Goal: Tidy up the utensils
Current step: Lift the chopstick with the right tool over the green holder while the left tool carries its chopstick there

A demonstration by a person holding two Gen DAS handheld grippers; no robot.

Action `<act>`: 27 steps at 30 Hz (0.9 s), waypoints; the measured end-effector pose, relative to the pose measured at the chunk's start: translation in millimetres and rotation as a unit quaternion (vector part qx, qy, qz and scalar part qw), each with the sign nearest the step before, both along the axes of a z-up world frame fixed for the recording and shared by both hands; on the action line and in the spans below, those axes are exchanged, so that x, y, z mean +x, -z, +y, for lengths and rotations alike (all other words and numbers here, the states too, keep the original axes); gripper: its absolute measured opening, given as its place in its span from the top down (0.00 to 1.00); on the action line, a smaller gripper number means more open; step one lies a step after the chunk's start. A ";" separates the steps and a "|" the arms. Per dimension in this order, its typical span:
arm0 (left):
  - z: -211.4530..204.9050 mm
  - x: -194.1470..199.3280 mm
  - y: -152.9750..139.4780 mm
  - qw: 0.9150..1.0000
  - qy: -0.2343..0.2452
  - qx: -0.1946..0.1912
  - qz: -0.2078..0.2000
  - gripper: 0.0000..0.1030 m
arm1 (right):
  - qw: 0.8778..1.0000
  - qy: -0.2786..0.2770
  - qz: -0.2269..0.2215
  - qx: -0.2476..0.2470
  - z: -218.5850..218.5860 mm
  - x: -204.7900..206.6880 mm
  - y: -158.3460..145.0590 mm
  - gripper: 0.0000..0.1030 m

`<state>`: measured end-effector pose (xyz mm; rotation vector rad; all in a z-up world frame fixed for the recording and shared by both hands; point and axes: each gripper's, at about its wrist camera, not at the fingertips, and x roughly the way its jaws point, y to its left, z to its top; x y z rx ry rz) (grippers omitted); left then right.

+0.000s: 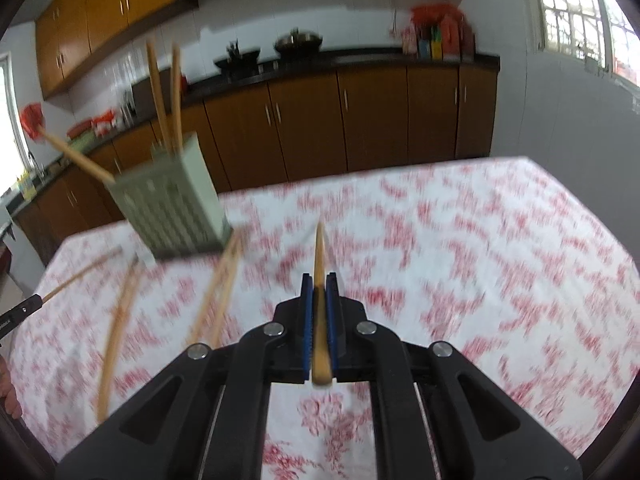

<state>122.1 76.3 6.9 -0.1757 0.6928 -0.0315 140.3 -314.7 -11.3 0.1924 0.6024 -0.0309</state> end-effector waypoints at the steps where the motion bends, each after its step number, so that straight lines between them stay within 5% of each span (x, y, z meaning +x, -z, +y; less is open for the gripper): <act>1: 2.1 -1.1 -9.0 1.000 -0.002 -0.006 -0.012 0.93 | 1.000 0.000 -0.013 0.003 -1.1 -1.1 -8.5 0.93; 8: 10.8 -3.3 -57.1 0.997 -0.012 -0.025 -0.076 0.93 | 0.998 0.001 -0.068 0.009 -3.5 -3.0 -44.3 0.93; 18: 7.9 -1.5 -66.1 0.996 -0.007 -0.020 -0.085 0.93 | 0.997 -0.015 -0.078 0.005 6.8 -2.5 -59.7 0.93; 27: -12.9 -5.9 -112.5 0.991 0.043 -0.019 -0.125 0.93 | 0.989 -0.085 -0.115 0.032 23.8 -8.9 -122.8 0.93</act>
